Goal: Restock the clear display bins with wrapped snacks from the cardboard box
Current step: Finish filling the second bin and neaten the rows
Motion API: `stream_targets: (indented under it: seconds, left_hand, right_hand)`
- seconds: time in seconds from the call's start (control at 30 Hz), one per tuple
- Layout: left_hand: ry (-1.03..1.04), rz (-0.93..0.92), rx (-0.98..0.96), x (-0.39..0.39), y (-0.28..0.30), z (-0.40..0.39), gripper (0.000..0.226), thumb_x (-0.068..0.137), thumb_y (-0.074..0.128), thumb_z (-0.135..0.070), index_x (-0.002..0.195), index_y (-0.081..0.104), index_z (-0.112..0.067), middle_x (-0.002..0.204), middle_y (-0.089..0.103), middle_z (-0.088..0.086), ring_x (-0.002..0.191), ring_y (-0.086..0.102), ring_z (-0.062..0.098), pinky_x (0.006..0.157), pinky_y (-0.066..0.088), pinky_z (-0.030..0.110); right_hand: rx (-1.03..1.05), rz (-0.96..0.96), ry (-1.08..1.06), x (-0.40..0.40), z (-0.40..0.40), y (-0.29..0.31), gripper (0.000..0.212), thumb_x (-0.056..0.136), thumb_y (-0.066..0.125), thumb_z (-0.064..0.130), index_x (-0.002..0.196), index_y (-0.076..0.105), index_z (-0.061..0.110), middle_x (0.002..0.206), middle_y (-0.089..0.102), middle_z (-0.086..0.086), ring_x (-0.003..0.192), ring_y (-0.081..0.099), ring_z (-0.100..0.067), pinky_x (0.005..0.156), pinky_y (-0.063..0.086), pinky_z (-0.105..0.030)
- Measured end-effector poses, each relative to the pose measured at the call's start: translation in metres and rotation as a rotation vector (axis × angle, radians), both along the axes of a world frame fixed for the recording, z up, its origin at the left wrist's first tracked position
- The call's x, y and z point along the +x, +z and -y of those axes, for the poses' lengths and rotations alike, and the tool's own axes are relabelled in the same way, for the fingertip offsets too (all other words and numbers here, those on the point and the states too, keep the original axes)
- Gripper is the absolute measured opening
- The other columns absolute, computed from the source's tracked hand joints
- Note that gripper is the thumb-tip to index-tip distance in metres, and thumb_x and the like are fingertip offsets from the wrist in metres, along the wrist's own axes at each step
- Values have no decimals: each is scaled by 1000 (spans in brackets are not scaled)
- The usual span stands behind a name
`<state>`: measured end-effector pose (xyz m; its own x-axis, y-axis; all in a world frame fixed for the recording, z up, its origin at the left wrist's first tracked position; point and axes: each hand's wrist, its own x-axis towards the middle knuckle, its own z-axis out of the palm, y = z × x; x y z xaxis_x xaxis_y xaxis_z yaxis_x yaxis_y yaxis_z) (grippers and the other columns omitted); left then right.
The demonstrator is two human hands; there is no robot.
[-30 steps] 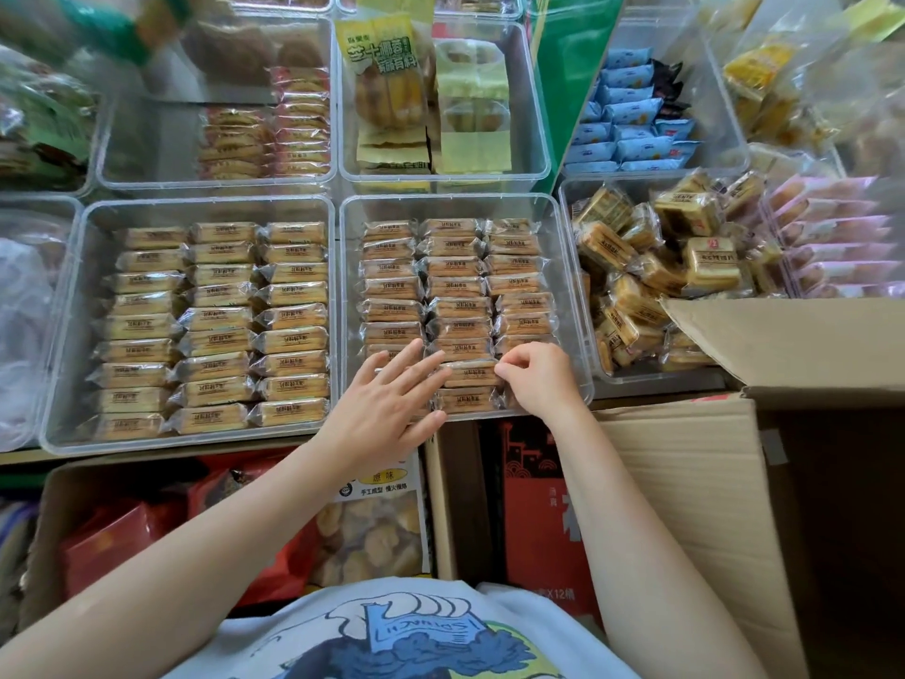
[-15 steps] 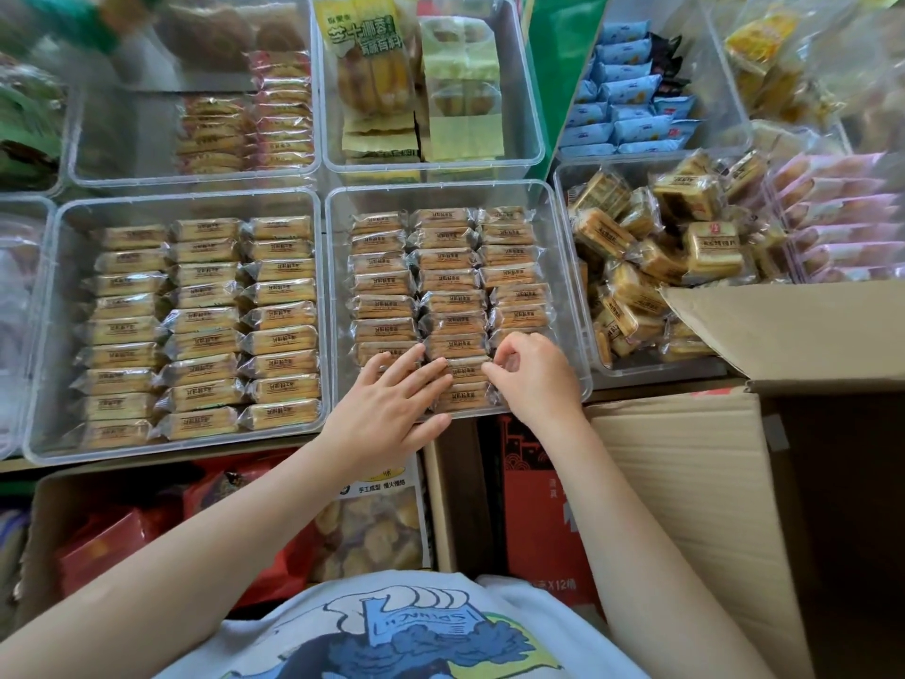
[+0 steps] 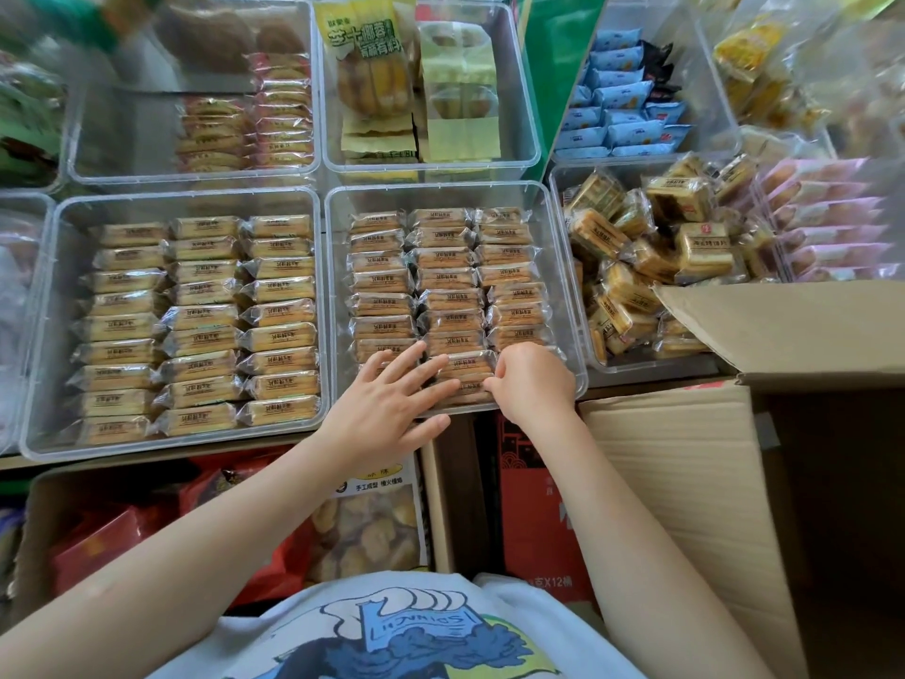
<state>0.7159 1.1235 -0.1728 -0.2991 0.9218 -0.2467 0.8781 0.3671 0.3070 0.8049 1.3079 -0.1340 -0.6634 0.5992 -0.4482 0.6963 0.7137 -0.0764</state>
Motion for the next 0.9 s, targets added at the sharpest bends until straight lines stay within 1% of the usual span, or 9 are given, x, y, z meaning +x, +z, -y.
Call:
stream_targets:
  seconds: [0.17,0.27,0.33,0.43,0.53,0.63,0.7,0.8,0.9]
  left_hand:
    - [-25,-31,-9,0,2,-2,68,99,8,-66,152,40,-37,166,21,-6,156,-1,19,121,-1,44]
    - [-22,-63,5,0,1,-3,66,101,12,-63,144,54,-34,164,28,-4,155,6,21,119,1,45]
    - [-24,-60,0,0,1,-5,68,101,11,-63,144,54,-33,164,28,-3,155,7,21,120,1,45]
    - [-79,-54,-5,1,3,-13,72,101,10,-65,151,46,-28,165,24,-4,155,3,18,124,1,45]
    - [-140,16,-20,5,6,-32,76,98,7,-67,160,22,-26,168,11,-6,155,-5,14,125,-5,42]
    - [-212,16,-78,6,8,-50,84,93,-2,-69,161,14,-24,168,6,-5,155,-6,13,124,-7,40]
    - [-247,1,-107,5,4,-55,86,91,-4,-69,161,13,-23,168,4,-4,154,-8,13,124,-8,38]
    - [-256,16,-98,6,-3,-54,85,91,-4,-68,161,13,-23,168,5,-4,153,-11,12,123,-10,34]
    - [-243,17,-114,7,-5,-51,87,89,-7,-68,161,15,-23,168,6,-5,152,-11,11,122,-11,32]
  right_hand:
    - [7,-33,-66,2,-2,0,35,88,73,44,99,53,17,98,62,0,90,64,-23,64,41,-32]
    - [-51,63,-80,-2,-7,0,41,86,73,51,103,56,18,95,58,2,87,59,-22,64,40,-32]
    - [-83,91,-72,-4,-11,0,41,87,72,51,105,57,18,96,58,2,89,59,-22,63,40,-33]
    - [-122,75,-59,-4,-14,-1,38,87,71,50,103,58,18,101,62,1,93,61,-23,64,41,-34]
    - [-241,-33,-76,7,-19,3,29,89,70,44,90,55,20,95,60,4,86,59,-18,65,43,-31]
    - [-223,-232,-164,21,-32,17,8,99,57,23,96,61,17,102,57,0,87,56,-17,71,42,-30]
    - [-105,-291,-185,28,-43,25,16,99,47,8,103,63,11,107,55,-5,93,55,-22,75,40,-31]
    - [18,-191,-131,34,-56,28,17,97,48,1,105,61,7,107,56,-8,93,55,-27,75,42,-33]
    - [70,-54,-40,35,-63,24,9,96,58,14,103,64,14,112,57,-8,103,57,-28,87,47,-39]
